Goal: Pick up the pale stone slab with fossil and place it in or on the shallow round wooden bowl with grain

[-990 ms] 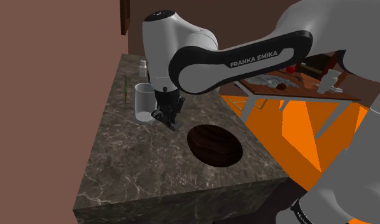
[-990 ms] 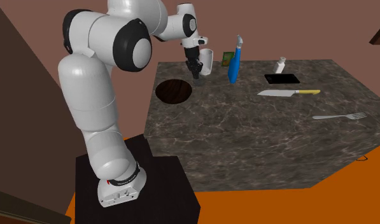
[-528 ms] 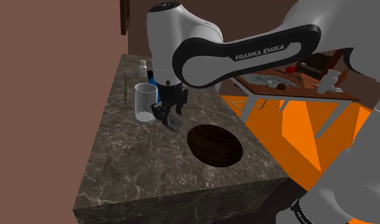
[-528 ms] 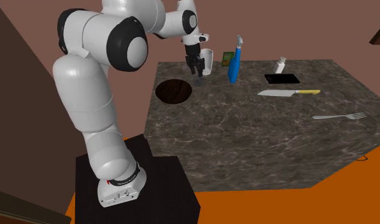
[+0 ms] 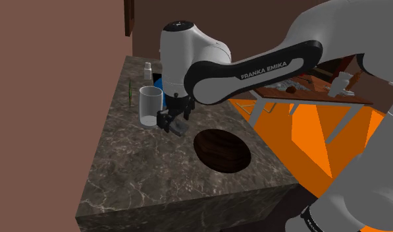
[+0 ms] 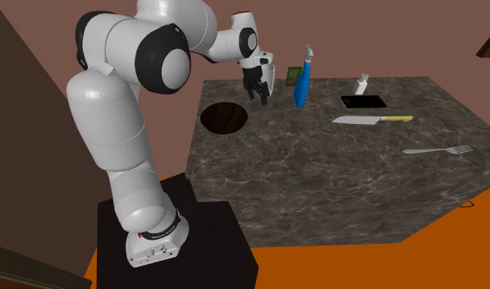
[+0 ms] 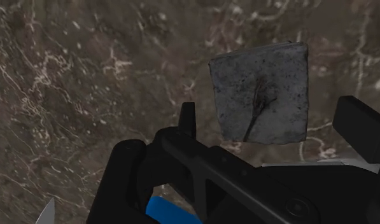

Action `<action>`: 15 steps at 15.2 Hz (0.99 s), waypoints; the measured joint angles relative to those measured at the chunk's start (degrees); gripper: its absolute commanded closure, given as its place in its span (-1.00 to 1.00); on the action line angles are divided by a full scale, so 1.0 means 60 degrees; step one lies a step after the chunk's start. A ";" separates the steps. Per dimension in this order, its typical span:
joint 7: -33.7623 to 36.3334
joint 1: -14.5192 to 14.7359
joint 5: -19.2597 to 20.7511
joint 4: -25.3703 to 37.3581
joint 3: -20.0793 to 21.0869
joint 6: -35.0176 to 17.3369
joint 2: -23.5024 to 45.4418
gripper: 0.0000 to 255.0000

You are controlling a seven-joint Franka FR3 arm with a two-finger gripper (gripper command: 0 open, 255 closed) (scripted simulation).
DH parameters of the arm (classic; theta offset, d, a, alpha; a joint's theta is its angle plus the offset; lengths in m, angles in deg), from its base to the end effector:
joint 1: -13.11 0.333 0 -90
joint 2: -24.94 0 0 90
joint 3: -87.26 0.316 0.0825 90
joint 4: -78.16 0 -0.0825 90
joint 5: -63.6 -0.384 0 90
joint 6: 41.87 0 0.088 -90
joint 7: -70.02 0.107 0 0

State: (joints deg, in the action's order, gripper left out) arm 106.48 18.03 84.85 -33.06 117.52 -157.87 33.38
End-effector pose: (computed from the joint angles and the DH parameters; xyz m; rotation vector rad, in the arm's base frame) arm 0.4943 0.3119 0.4160 2.8997 0.2106 0.1739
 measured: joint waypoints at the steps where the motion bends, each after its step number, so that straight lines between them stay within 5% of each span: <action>1: -0.0007 -0.0022 0.0028 -0.0051 -0.0022 -0.0083 0.0028 -1.00; 7: 0.0026 -0.0028 0.0071 -0.0121 -0.0037 -0.0190 0.0070 -1.00; 8: 0.0026 -0.0028 0.0071 -0.0121 -0.0037 -0.0190 0.0070 1.00; 15: 0.0026 -0.0028 0.0072 -0.0122 -0.0038 -0.0191 0.0070 1.00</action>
State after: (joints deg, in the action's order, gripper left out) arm 106.63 17.86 85.28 -33.80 117.29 -159.01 33.80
